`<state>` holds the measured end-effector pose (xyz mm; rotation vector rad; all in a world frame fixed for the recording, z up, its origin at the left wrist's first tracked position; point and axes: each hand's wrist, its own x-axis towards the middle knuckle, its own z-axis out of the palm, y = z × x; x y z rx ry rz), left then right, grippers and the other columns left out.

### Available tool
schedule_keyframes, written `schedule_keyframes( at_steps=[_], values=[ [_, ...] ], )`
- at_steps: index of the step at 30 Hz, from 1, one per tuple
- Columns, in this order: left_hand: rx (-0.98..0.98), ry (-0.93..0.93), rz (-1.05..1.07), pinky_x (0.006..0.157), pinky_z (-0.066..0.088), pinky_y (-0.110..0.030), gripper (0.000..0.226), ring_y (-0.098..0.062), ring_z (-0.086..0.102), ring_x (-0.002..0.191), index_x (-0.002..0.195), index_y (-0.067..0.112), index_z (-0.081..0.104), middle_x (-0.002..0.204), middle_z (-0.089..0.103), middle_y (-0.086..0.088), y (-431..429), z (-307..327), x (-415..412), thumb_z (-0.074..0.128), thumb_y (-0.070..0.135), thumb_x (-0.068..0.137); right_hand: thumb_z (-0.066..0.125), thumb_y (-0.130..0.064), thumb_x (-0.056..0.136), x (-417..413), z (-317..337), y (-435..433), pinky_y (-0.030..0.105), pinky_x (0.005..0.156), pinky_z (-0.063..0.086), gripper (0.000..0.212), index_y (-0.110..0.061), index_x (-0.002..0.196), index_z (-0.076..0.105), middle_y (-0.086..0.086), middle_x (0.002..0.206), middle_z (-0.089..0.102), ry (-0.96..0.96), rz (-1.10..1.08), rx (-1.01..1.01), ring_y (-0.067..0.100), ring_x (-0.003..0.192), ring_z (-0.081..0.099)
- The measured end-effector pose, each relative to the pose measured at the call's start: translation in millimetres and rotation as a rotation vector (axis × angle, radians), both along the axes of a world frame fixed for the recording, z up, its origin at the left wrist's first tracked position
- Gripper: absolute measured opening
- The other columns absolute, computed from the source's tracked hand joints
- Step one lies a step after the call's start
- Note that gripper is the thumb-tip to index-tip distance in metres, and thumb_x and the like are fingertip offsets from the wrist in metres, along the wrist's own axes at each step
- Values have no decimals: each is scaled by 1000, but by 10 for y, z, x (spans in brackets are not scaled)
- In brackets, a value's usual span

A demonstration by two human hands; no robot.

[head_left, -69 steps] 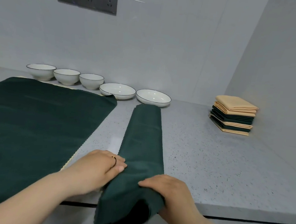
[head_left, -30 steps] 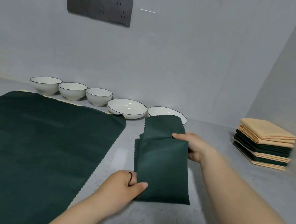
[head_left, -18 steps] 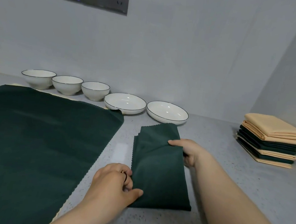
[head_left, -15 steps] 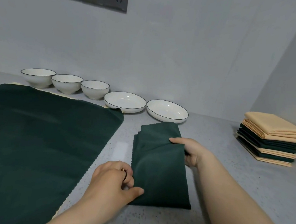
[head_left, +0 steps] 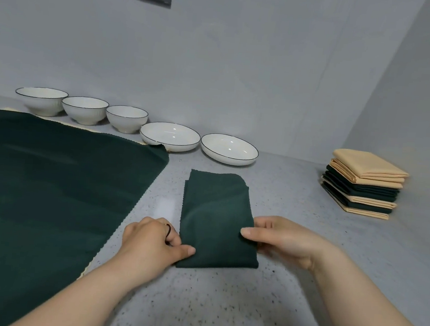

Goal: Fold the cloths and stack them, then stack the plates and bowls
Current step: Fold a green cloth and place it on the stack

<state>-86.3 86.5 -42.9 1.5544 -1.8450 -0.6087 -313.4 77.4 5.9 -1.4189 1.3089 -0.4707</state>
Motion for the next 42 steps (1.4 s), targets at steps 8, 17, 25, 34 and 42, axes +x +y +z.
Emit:
schedule_keyframes(
  at_steps=[8, 17, 25, 34, 42],
  values=[
    [9, 4, -10, 88, 16, -19, 41, -5, 48, 88, 43, 22, 50, 76, 56, 18, 109, 46, 14, 74, 32, 75, 56, -4, 88, -46, -149, 314, 11, 55, 45, 26, -9, 63, 48, -7, 55, 62, -75, -160, -123, 1, 51, 57],
    [106, -45, -91, 112, -11, -26, 31, 19, 41, 96, 46, 20, 63, 89, 50, 33, 279, 71, 126, 74, 27, 74, 61, -13, 87, 124, -303, 403, 11, 52, 41, 28, -15, 59, 55, -11, 49, 60, -113, -372, -272, 3, 51, 54],
    [134, -190, -126, 113, -15, -31, 47, 12, 28, 113, 34, 48, 52, 94, 37, 42, 339, 98, 150, 74, 34, 74, 63, -11, 85, 184, -357, 433, 10, 64, 51, 7, -16, 88, 66, -7, 77, 70, -66, -396, -354, -3, 65, 66],
    [-164, -307, -78, 113, -8, -23, 102, 0, 16, 140, 142, 30, 26, 151, 24, 13, 374, 192, -125, 3, 85, 59, 68, -39, 74, 198, -225, 261, 38, 93, 49, 47, -14, 112, 56, 7, 110, 64, -136, -516, -184, 22, 97, 62],
    [-98, -476, -254, 114, -11, -26, 57, -7, -12, 143, 148, 28, 4, 157, -7, 7, 290, -11, -407, 23, 47, 98, 56, -34, 89, 275, 52, -145, 22, 41, 38, 25, -11, 83, 47, 6, 74, 55, 145, -380, -140, 14, 50, 47]
  ],
)
